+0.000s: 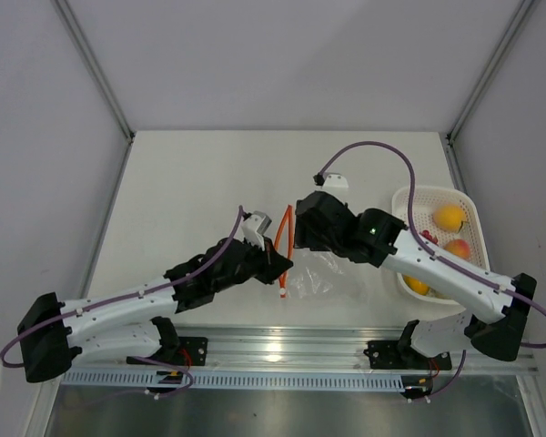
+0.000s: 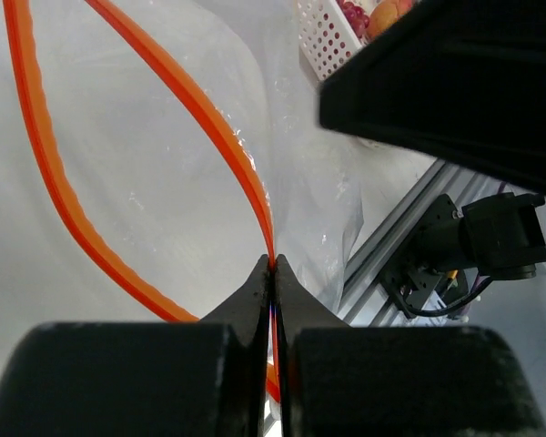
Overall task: Place the food in the zip-top bag and seal the zipper
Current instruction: Open the zipper of the food storage bag.
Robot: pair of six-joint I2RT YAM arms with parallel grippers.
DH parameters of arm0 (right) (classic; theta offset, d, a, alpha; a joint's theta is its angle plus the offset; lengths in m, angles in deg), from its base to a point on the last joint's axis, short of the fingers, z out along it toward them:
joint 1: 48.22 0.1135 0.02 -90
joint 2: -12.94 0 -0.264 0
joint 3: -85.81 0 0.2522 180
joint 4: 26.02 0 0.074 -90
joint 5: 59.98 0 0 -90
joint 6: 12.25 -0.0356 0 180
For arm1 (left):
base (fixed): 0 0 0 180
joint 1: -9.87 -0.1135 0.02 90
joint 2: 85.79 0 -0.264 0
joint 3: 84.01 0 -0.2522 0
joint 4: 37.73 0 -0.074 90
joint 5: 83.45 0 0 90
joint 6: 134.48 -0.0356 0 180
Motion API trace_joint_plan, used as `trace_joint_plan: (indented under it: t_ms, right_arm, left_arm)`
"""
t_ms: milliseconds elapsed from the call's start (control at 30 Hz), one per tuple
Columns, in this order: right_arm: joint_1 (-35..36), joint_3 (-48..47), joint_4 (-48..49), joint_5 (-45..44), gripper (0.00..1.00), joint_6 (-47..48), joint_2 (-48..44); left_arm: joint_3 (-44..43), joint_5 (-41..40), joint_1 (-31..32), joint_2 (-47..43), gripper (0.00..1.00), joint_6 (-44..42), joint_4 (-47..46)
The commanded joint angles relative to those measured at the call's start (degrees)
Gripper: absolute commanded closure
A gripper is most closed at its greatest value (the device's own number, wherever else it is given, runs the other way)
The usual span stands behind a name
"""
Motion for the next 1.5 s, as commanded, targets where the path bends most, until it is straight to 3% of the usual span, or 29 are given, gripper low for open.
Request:
trace_joint_plan:
  t_ms: [0, 600, 900, 1267, 1300, 1467]
  right_arm:
    - [1.0, -4.0, -3.2, -1.7, 0.35, -1.9, 1.2]
    - [3.4, -0.6, 0.3, 3.2, 0.33, -3.6, 5.3]
    - [3.3, 3.7, 3.6, 2.7, 0.39, -5.0, 5.4]
    - [2.0, 8.8, 8.9, 2.8, 0.65, -4.9, 5.1]
    - [1.9, 9.2, 9.9, 3.5, 0.72, -4.8, 5.0]
    - [1.5, 10.5, 12.1, 5.4, 0.79, -4.8, 4.4]
  left_arm:
    - [0.7, -4.7, 2.4, -1.9, 0.99, -2.9, -3.2]
    - [2.1, -7.3, 6.1, -1.1, 0.99, -4.0, -7.5]
    - [4.3, -7.5, 6.3, -3.5, 0.99, -4.0, -9.7]
    - [5.1, -6.2, 6.3, -2.8, 0.99, -3.5, -11.4]
    - [5.1, -6.2, 6.3, -2.8, 0.99, -3.6, -11.5]
    - [5.1, -6.1, 6.3, -2.6, 0.99, -3.6, -11.2]
